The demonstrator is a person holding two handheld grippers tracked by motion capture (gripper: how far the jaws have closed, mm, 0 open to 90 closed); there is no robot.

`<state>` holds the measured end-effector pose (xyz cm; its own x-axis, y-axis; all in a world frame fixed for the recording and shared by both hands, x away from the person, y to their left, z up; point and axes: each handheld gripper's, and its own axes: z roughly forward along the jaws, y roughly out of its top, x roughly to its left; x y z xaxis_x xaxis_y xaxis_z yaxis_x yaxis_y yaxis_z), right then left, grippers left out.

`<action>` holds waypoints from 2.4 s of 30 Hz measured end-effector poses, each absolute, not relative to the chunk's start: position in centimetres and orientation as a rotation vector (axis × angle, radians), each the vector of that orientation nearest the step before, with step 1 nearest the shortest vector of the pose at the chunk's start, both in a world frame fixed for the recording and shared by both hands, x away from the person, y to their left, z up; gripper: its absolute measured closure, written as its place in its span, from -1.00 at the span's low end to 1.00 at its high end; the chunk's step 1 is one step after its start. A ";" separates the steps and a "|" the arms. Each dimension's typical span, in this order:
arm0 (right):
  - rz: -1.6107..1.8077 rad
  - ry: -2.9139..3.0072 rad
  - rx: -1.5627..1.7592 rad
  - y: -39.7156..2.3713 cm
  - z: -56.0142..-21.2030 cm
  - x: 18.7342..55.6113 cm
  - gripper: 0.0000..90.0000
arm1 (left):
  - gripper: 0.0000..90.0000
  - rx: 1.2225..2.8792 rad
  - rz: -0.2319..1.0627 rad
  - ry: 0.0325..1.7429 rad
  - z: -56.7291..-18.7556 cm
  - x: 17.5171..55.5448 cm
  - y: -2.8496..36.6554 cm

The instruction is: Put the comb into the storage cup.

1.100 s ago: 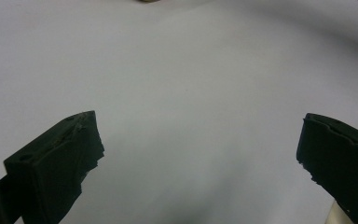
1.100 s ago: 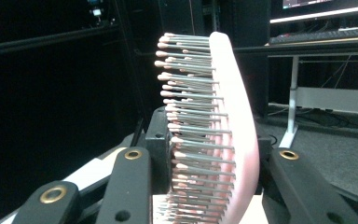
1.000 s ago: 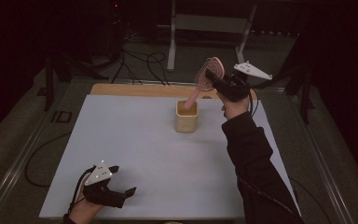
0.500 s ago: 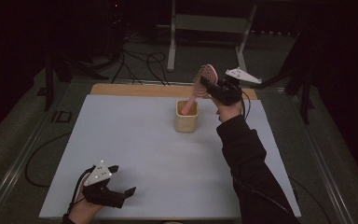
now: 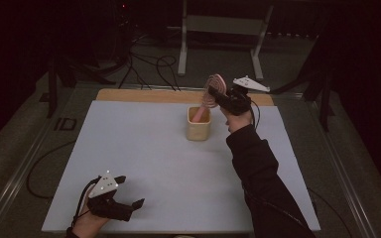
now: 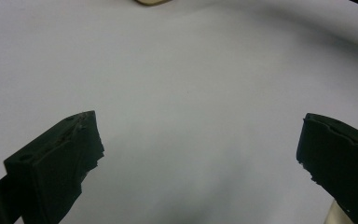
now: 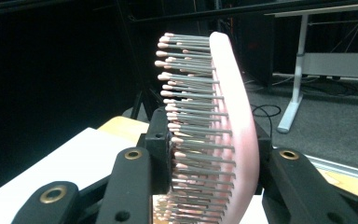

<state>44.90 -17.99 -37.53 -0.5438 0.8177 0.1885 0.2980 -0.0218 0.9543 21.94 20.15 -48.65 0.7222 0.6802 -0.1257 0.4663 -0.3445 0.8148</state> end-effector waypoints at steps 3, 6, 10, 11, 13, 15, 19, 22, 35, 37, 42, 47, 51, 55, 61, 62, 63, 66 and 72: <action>1.585 1.829 1.168 -17.8 -37.8 45.0 0.44 | -0.99 1.994 0.293 0.880 -48.6 21.9 20.2; 1.584 1.836 1.175 -17.7 -38.1 45.0 0.44 | -0.99 1.992 0.298 0.877 -48.6 21.9 20.2; 1.581 1.840 1.181 -17.5 -38.5 45.2 0.44 | -0.99 1.994 0.299 0.877 -48.6 21.9 20.2; 1.584 1.841 1.185 -17.5 -38.6 45.2 0.44 | -0.99 1.996 0.298 0.876 -48.6 21.9 20.2; 1.582 1.845 1.181 -17.4 -38.7 45.2 0.44 | -0.99 1.995 0.297 0.876 -48.6 21.9 20.2; 1.583 1.846 1.187 -17.3 -38.8 45.3 0.44 | -0.99 1.996 0.296 0.877 -48.6 21.9 20.2; 1.579 1.856 1.191 -17.1 -39.2 45.4 0.44 | -0.99 1.995 0.296 0.878 -48.6 21.9 20.3; 1.573 1.864 1.195 -17.0 -39.5 45.4 0.44 | -0.99 1.996 0.296 0.877 -48.6 21.9 20.3; 1.551 1.894 1.214 -16.7 -40.9 45.7 0.44 | -0.99 1.992 0.291 0.879 -48.7 22.0 20.3; 1.547 1.897 1.217 -16.6 -41.1 45.8 0.44 | -0.99 1.991 0.290 0.881 -48.7 21.9 20.4; 1.555 1.904 1.217 -16.9 -41.2 45.8 0.43 | -0.99 1.991 0.291 0.883 -48.7 22.0 20.4; 1.554 1.904 1.223 -17.0 -41.2 45.8 0.42 | -0.99 1.992 0.293 0.882 -48.7 21.9 20.4; 1.555 1.898 1.244 -17.3 -41.3 46.0 0.42 | -0.99 1.995 0.291 0.881 -48.8 21.9 20.4; 1.551 1.898 1.256 -17.5 -41.3 46.0 0.41 | -0.99 1.992 0.289 0.884 -48.8 21.9 20.4; 1.539 1.896 1.274 -18.1 -41.5 46.2 0.39 | -0.99 1.993 0.289 0.885 -48.8 21.9 20.4; 1.537 1.895 1.277 -18.2 -41.5 46.2 0.38 | -0.99 1.996 0.289 0.883 -48.8 21.9 20.4; 1.533 1.896 1.278 -18.3 -41.5 46.2 0.37 | -0.99 1.996 0.288 0.882 -48.8 22.0 20.4; 1.523 1.887 1.295 -18.8 -41.8 46.4 0.35 | -0.99 1.990 0.289 0.886 -48.8 22.0 20.4; 1.529 1.891 1.307 -19.3 -41.9 46.4 0.34 | -0.99 1.994 0.290 0.885 -48.8 22.0 20.4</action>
<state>46.37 -19.35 -41.94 -0.4961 0.8313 0.2508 0.4193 -0.0236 0.9075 21.96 20.39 -48.81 0.7154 0.6856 -0.1352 0.4728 -0.3324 0.8160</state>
